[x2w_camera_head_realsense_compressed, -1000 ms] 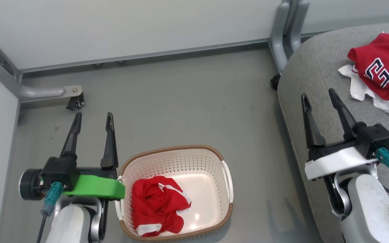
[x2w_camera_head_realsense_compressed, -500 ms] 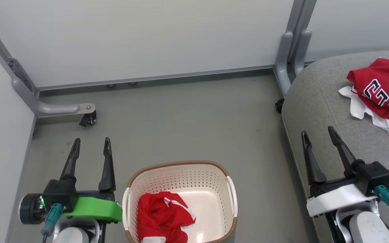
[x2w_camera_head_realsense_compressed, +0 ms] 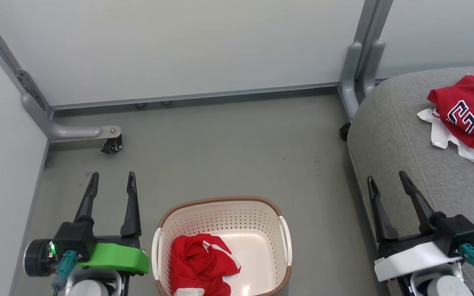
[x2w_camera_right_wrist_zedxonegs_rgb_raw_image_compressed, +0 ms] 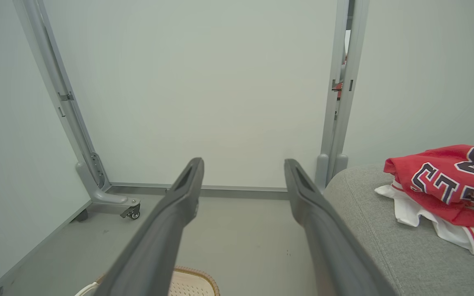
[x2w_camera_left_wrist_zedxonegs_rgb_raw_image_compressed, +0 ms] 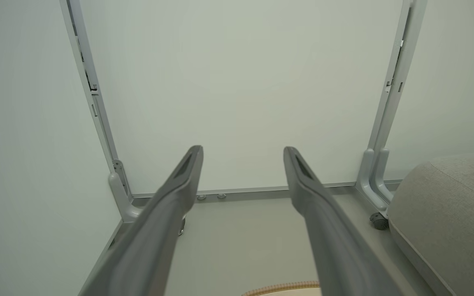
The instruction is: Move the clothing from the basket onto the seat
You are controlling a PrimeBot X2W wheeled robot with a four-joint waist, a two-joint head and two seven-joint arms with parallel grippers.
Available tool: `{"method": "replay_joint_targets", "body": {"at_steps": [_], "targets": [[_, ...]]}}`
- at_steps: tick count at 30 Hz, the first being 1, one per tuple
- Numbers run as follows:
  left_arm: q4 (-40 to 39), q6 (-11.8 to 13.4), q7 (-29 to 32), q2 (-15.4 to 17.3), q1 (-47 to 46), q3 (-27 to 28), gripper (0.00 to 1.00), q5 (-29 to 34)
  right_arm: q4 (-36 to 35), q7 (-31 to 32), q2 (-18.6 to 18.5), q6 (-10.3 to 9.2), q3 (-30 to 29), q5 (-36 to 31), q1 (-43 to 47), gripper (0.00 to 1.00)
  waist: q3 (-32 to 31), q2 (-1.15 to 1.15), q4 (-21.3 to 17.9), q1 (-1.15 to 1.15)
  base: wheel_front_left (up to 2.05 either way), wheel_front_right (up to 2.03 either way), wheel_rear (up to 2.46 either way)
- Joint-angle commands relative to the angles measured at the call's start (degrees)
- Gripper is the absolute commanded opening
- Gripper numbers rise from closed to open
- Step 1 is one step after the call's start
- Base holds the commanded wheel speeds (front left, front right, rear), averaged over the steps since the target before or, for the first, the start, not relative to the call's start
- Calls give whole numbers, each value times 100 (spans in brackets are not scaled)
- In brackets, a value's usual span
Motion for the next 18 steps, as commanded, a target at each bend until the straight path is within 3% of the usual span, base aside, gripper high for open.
{"method": "replay_joint_targets", "body": {"at_steps": [1, 18], "targets": [[0, -23, 0, -25, 73, 26, 100, 57, 4, -17, -10, -6, 14, 34, 69, 100, 9, 39, 4, 0, 0, 0, 0], [25, -114, 0, -73, -30, 124, 100, 139, 48, -17, -11, -6, 41, 69, -58, 100, 105, 39, 19, 0, 0, 0, 0]]}}
